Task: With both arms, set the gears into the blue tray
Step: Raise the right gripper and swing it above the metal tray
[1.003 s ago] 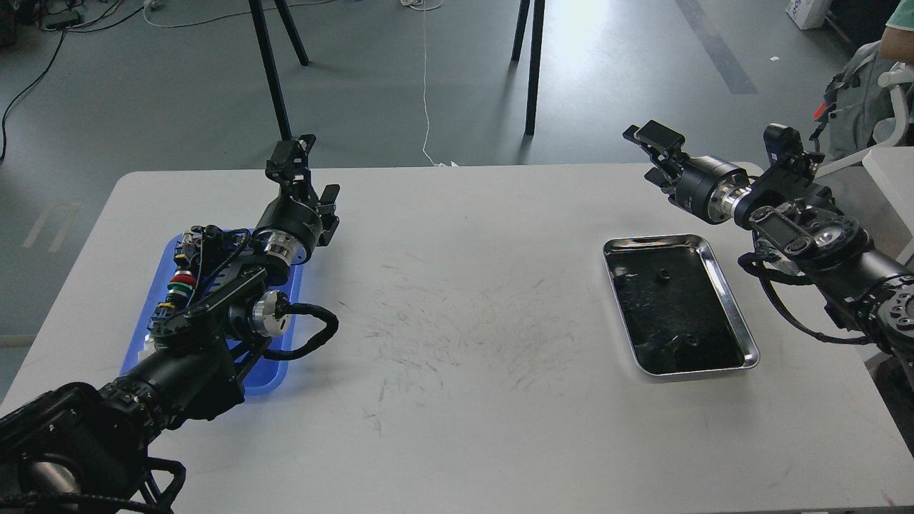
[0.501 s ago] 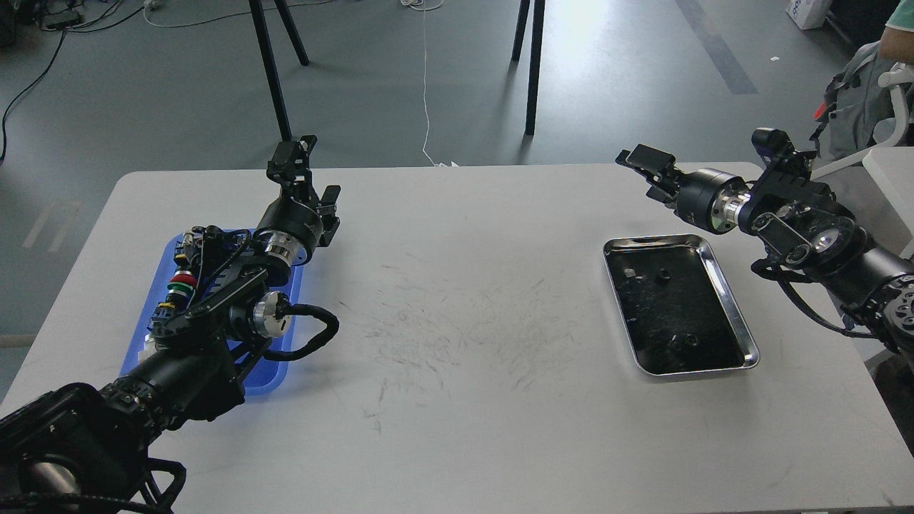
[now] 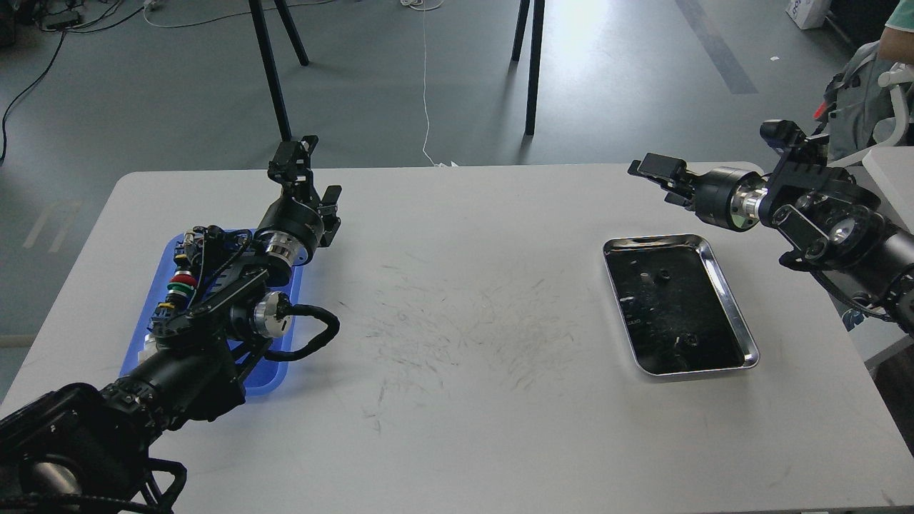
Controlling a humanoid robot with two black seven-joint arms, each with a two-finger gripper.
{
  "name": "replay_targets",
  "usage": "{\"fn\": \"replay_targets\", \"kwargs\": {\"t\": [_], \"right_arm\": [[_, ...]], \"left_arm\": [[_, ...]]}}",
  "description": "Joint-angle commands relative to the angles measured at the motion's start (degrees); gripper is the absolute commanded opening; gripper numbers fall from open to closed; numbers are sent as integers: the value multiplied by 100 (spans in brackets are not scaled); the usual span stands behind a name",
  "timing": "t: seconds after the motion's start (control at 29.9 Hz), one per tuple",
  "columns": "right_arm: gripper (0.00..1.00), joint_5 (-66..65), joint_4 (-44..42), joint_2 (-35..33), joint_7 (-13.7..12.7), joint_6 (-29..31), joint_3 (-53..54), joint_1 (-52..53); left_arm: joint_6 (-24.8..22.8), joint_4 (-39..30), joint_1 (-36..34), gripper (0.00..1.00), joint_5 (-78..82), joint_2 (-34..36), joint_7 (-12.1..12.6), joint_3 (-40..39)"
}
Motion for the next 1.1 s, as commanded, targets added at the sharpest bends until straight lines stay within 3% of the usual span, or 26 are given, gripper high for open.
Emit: {"fn": "replay_targets", "kwargs": {"t": [0.0,0.4,1.07], "right_arm": [[98,0,-1,-37,1,81,-228,84],[98,-158,17,-117,1,350,-1010,312],[98,-1644,61,-64,1,350,-1247,242]], "left_arm": [[0,0,0,98,-1,-1,0,-3],[0,0,-44,98,-1,-10,0,6],[0,0,-53,98,8,-18,0,6]]}}
